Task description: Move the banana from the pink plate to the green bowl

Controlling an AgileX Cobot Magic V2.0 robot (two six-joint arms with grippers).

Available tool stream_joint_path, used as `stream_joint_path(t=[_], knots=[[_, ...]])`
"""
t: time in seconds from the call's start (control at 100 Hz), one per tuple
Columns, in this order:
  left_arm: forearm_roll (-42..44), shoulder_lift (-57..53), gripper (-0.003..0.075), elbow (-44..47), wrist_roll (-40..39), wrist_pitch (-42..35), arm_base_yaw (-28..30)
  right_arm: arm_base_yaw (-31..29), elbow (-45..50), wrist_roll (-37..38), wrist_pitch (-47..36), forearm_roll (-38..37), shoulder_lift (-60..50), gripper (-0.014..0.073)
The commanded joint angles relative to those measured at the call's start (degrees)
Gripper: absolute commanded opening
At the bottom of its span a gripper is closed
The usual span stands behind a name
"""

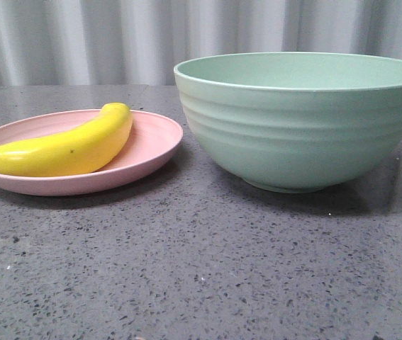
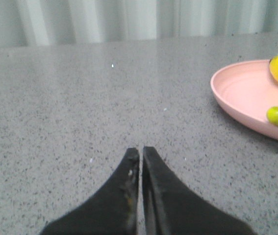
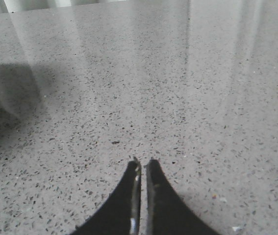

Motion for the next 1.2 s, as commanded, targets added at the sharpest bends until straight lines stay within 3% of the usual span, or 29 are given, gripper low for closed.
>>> stream_joint_path(t=[0.0,0.31,0.61,1.19], knots=[[-0.08,-1.69,-0.002,0.55,-0.53,-5.93,0.13,-0.43,1.29,-0.27,-3.45,-0.7,-1.12,-0.0064],[-0.35,-1.69,-0.002,0.55,-0.53,-8.43,0.13,-0.43,1.29,0.47,-15.45,3.88,-1.12,-0.0064],[-0.35,-1.69,-0.002,0.55,-0.53,-10.42,0.13,-0.43,1.29,0.35,-21.98,2.53,-1.12,-0.0064],[-0.35,-1.69,-0.002,0.55,-0.53,-9.59,0.13,-0.43,1.29,0.35,-19.86,2.53,-1.12,-0.0064]])
